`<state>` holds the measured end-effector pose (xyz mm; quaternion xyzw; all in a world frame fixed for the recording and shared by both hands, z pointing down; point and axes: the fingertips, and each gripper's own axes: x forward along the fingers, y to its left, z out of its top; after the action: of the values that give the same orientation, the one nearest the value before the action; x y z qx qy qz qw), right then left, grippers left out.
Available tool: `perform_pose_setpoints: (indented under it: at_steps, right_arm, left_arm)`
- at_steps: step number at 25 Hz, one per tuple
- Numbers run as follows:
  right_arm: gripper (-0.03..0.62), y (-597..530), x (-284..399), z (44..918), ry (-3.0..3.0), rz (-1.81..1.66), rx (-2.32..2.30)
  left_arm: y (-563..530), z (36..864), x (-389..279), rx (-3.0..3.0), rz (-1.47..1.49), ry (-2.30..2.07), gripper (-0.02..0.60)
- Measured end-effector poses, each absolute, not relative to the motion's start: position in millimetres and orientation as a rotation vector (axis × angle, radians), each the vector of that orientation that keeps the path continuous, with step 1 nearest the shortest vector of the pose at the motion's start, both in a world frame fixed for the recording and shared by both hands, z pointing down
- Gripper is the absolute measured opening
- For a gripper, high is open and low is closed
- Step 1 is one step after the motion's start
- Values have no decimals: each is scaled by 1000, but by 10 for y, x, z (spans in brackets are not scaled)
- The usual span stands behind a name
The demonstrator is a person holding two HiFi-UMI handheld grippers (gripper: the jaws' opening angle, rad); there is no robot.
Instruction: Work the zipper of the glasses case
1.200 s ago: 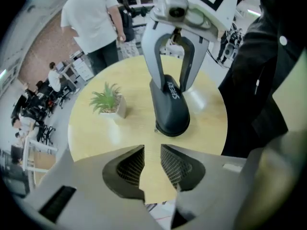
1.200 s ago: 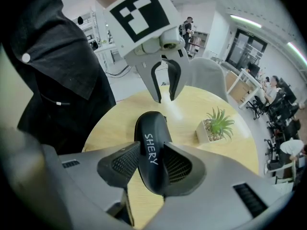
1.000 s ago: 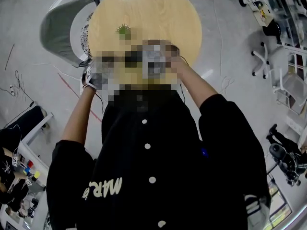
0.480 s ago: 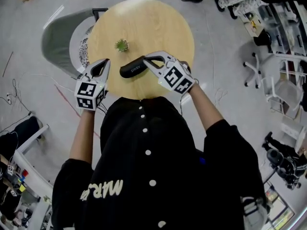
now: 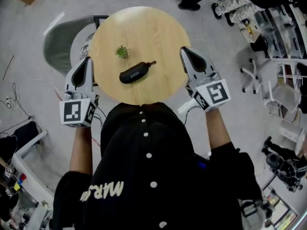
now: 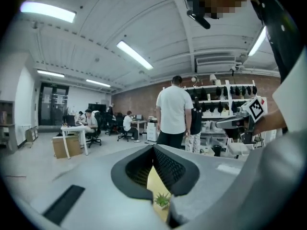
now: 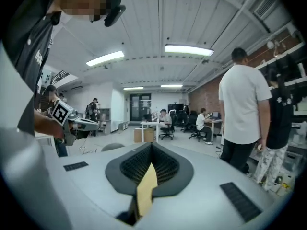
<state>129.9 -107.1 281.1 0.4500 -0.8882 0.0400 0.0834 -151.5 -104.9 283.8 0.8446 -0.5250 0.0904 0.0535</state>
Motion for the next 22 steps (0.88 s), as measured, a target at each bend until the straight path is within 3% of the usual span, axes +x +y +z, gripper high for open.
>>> perform_pose_setpoints:
  at_steps: [13,22]
  right_arm:
    - [3,-833,2306,1872,-2537,-149,1883]
    - [3,-565,2588,1648,-2465,-234,2038]
  left_arm:
    - [-939,1985,-1687,2649,111,-1787,3]
    - [-740,1682,-1785,2653,-13,-1877,3]
